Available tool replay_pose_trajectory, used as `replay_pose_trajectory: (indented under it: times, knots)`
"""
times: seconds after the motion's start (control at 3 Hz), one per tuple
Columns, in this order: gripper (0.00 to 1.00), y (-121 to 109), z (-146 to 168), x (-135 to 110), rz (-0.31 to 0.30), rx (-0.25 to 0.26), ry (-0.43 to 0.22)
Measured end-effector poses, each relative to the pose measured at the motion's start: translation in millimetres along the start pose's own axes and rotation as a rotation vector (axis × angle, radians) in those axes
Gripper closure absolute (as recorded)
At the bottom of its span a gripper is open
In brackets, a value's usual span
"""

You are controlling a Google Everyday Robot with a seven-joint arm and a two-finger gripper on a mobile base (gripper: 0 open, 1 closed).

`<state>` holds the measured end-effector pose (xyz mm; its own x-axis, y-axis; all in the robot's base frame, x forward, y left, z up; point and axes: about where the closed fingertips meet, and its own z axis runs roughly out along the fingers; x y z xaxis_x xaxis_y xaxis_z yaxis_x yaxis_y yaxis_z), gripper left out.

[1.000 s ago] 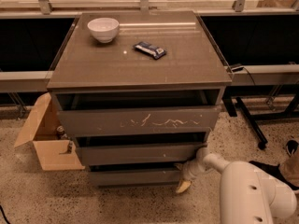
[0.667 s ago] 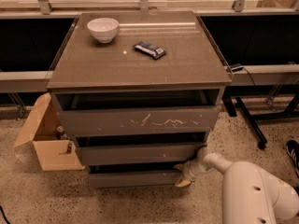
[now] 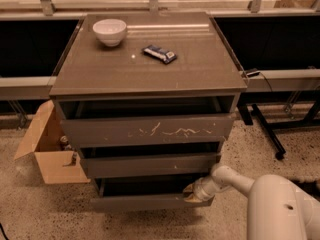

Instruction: Open bottom drawer

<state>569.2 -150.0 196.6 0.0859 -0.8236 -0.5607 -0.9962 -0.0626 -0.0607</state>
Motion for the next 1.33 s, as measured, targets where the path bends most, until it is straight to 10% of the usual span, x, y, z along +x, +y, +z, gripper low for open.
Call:
replay_pose_trajectory:
  times: [0.33,1.33]
  knots:
    - [1.0,-0.1,-1.6,1.9,0.0,0.0,0.0]
    - [0.36,0.0,-1.5,1.8,0.0,0.0,0.0]
